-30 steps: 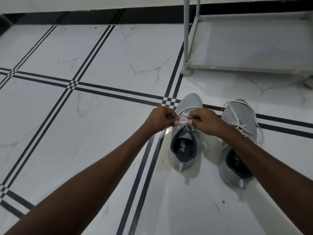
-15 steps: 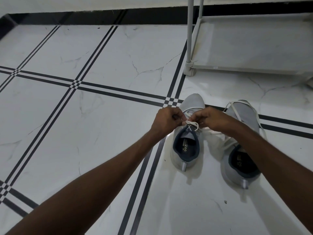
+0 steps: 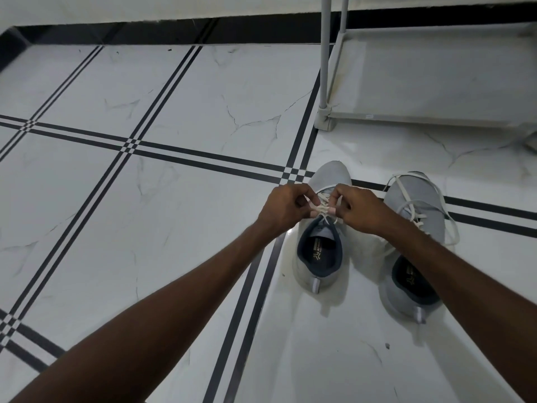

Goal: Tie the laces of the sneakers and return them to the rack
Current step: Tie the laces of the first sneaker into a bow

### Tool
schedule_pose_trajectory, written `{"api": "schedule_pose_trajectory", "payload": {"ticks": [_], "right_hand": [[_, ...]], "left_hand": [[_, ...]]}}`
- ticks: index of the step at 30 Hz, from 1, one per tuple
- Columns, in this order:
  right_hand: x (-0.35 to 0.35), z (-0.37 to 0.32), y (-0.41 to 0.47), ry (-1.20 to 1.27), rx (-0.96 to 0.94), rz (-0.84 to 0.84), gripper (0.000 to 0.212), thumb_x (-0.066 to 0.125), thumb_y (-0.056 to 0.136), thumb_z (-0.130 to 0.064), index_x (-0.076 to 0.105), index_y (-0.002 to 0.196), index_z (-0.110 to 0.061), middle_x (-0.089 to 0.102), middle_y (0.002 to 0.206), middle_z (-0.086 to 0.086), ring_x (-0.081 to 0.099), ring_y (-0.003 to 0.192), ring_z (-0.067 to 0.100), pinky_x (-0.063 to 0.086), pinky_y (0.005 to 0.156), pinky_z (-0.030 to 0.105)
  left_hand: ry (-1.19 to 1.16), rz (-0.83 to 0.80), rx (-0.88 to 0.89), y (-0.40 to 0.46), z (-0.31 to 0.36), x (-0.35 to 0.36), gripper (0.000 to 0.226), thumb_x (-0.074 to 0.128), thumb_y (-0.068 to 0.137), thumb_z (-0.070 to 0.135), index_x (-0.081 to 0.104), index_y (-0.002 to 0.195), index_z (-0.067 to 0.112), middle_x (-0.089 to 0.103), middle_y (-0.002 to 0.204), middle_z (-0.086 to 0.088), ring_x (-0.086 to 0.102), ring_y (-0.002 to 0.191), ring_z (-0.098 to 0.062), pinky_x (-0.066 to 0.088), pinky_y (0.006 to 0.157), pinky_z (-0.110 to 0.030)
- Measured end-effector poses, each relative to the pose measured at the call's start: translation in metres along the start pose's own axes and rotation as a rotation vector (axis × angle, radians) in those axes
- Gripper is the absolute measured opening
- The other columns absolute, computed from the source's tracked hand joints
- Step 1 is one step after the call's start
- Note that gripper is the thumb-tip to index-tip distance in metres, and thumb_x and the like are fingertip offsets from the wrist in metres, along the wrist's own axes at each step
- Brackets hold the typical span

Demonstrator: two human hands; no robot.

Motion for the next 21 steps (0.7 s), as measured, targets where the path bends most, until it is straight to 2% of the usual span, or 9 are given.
{"api": "schedule_pose_trajectory", "payload": {"ticks": [4,7,9,11,13,15,18,20,21], "right_hand": [[-0.019,0.007,-0.001,-0.047,-0.015,-0.042,0.020,0.073,0.080,-0.040,0.067,0.068,-0.025,0.063,0.063,-0.005,0.056,0.061,0.011,0.041,0.061,0.029],[-0.030,0.018,-0.002,-0.078,-0.022,-0.152,0.018,0.073,0.082,-0.032,0.073,0.066,-0.024,0.071,0.070,0.002,0.063,0.071,0.021,0.049,0.071,0.035],[-0.029,0.020,-0.001,-0.155,-0.036,-0.172,0.020,0.070,0.084,-0.028,0.071,0.064,-0.022,0.067,0.066,-0.003,0.062,0.067,0.021,0.048,0.069,0.035],[-0.020,0.015,0.002,-0.149,-0.020,-0.184,0.022,0.065,0.088,-0.027,0.067,0.068,-0.018,0.066,0.064,-0.004,0.062,0.061,0.018,0.050,0.065,0.033],[-0.012,0.011,0.005,-0.134,-0.020,-0.183,0.021,0.063,0.089,-0.030,0.064,0.073,-0.016,0.066,0.072,-0.002,0.061,0.067,0.019,0.050,0.069,0.036],[-0.013,0.010,0.007,-0.160,-0.044,-0.185,0.018,0.067,0.087,-0.030,0.062,0.070,-0.023,0.061,0.073,-0.008,0.057,0.072,0.015,0.045,0.071,0.034],[-0.024,0.017,0.003,-0.058,-0.032,-0.265,0.021,0.069,0.086,-0.026,0.068,0.065,-0.025,0.059,0.059,-0.011,0.051,0.056,0.002,0.040,0.060,0.025],[-0.025,0.025,-0.001,0.034,-0.018,-0.291,0.024,0.067,0.088,-0.027,0.071,0.065,-0.021,0.060,0.052,-0.010,0.047,0.046,-0.001,0.038,0.054,0.019],[-0.022,0.029,-0.002,0.049,-0.023,-0.286,0.026,0.066,0.088,-0.027,0.071,0.064,-0.020,0.062,0.052,-0.011,0.048,0.047,-0.001,0.039,0.055,0.019]], "left_hand": [[0.106,-0.042,0.012,-0.001,-0.006,-0.005,0.010,0.083,0.075,0.017,0.077,0.083,0.016,0.070,0.068,0.003,0.066,0.066,-0.014,0.051,0.067,-0.026],[0.141,-0.082,-0.010,-0.003,-0.011,-0.008,0.007,0.080,0.079,0.013,0.078,0.085,0.013,0.073,0.072,-0.001,0.063,0.063,-0.009,0.043,0.060,-0.015],[0.177,-0.099,-0.008,-0.002,-0.010,-0.006,0.006,0.079,0.081,0.012,0.078,0.087,0.013,0.075,0.076,-0.006,0.059,0.059,-0.005,0.038,0.059,-0.012],[0.201,-0.103,0.018,-0.002,-0.006,-0.002,0.007,0.078,0.081,0.012,0.078,0.088,0.013,0.072,0.072,-0.004,0.055,0.056,-0.002,0.042,0.061,-0.016],[0.205,-0.108,0.042,-0.002,-0.002,0.003,0.006,0.078,0.082,0.014,0.078,0.088,0.013,0.067,0.068,0.000,0.056,0.057,-0.004,0.049,0.067,-0.022],[0.218,-0.114,0.049,0.000,-0.003,0.005,0.005,0.078,0.082,0.013,0.078,0.087,0.012,0.069,0.070,0.000,0.060,0.060,-0.007,0.052,0.072,-0.026],[0.233,-0.114,0.005,-0.001,-0.015,0.004,0.001,0.077,0.083,0.010,0.077,0.083,0.011,0.076,0.081,-0.005,0.069,0.076,-0.017,0.057,0.077,-0.031],[0.232,-0.126,-0.032,-0.005,-0.024,0.003,0.001,0.076,0.083,0.007,0.076,0.082,0.008,0.076,0.082,-0.007,0.071,0.078,-0.020,0.057,0.077,-0.031],[0.229,-0.132,-0.057,-0.008,-0.028,0.003,0.001,0.076,0.083,0.007,0.075,0.082,0.008,0.076,0.082,-0.007,0.070,0.079,-0.020,0.057,0.075,-0.030]]}}
Point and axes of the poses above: each hand's wrist, its own y-axis towards the middle knuckle, its own x-axis out of the palm, z = x × y, the point moved 1 cm from there along y, towards the middle knuckle
